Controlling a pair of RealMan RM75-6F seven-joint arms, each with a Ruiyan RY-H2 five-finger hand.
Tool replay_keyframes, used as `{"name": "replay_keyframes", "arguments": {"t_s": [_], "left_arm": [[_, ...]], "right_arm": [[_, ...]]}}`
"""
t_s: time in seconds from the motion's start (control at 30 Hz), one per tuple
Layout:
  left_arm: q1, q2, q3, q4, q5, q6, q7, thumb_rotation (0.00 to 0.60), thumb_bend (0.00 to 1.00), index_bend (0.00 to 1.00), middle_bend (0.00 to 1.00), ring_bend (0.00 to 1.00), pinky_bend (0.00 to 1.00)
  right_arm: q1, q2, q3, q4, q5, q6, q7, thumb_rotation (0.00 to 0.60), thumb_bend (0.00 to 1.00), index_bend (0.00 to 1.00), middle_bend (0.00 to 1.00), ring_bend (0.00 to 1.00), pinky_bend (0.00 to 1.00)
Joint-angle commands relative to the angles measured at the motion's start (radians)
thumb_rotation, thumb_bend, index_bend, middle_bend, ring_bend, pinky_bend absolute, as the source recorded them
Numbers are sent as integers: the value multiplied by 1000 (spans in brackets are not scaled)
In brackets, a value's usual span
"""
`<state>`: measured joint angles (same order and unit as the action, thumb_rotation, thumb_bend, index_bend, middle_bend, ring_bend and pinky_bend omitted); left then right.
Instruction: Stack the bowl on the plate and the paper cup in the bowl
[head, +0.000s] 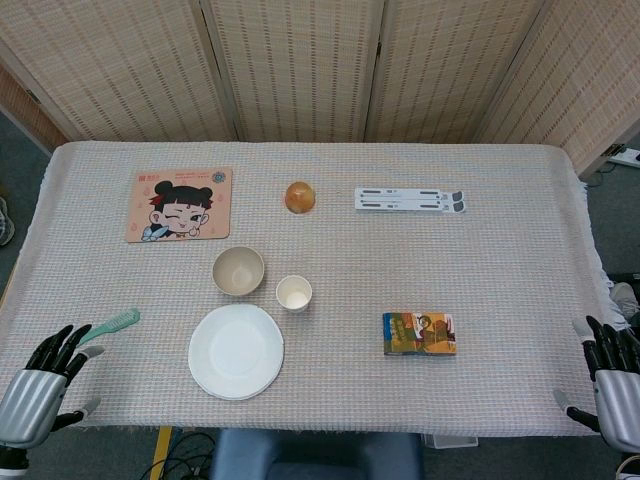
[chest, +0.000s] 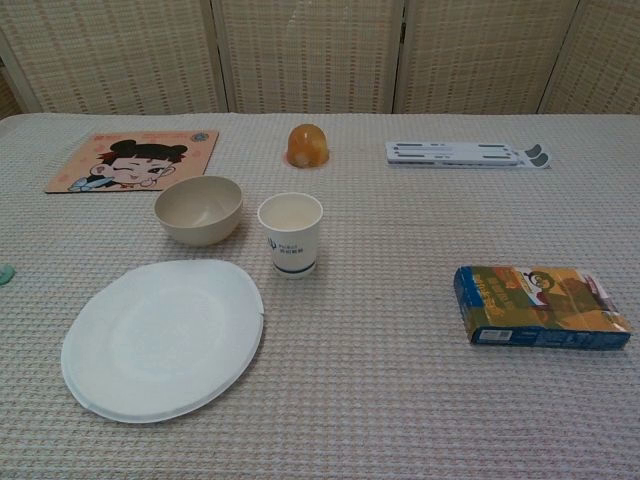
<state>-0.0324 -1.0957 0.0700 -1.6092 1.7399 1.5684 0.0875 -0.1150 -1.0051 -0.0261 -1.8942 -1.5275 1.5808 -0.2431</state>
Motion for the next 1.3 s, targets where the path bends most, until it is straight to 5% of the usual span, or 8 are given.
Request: {"name": "replay_keyframes", "arguments": {"t_s": [0.03,0.5,1.03,1.3], "left_arm": [[1,1,1,0,0,2,-1,600,174,295,109,0,170],[-35,2,2,-4,27,-28,-37,600,174,332,135,0,170],[-263,-75,-142,70,-61,-239,-103,600,174,331,133,0,168],[-358,-148,-160,172,-105,-352,-147,600,173,320,122,0,163]], "right_arm": [[3,-1,1,0,3,-5,-5,600,206,1,0,0,0],[-3,-8,6,-7,9,5,-13,600,206,0,0,0,0],[92,-32,76,35,176,-147,-25,600,210,1,0,0,0],[108,-37,80,41,201,-164,-32,600,211,1,0,0,0]]}}
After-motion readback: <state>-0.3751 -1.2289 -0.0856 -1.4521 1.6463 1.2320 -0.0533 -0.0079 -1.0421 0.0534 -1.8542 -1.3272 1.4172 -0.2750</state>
